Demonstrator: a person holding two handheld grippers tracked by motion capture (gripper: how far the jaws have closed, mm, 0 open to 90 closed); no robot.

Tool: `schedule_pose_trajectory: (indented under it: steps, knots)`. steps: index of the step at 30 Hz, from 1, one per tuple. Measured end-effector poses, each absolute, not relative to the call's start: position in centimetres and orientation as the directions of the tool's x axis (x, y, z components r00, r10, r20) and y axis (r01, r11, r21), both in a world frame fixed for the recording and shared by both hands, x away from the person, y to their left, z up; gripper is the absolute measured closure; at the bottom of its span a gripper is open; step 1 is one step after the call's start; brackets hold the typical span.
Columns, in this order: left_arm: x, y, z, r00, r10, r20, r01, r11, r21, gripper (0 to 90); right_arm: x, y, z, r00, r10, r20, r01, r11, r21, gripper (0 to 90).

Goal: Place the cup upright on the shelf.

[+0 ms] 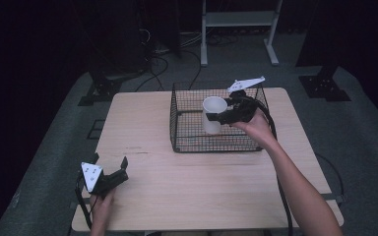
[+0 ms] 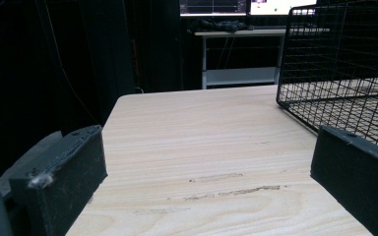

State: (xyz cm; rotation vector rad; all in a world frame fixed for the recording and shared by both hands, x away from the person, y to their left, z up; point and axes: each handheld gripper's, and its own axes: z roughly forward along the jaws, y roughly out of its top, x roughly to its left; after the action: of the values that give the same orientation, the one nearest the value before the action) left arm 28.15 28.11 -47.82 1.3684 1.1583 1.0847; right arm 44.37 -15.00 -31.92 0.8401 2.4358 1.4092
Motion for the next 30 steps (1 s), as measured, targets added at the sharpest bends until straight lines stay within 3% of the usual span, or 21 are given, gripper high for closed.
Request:
schedule_pose_trajectory:
  steps: [30]
  knots:
    - [28.2, 28.2, -47.8, 0.141, 0.990, 0.019, 0.092, -0.033, 0.995, 0.0, 50.1, -13.6, -34.7, -0.792, 0.596, 0.132, 0.430, 0.391, 0.814, 19.4]
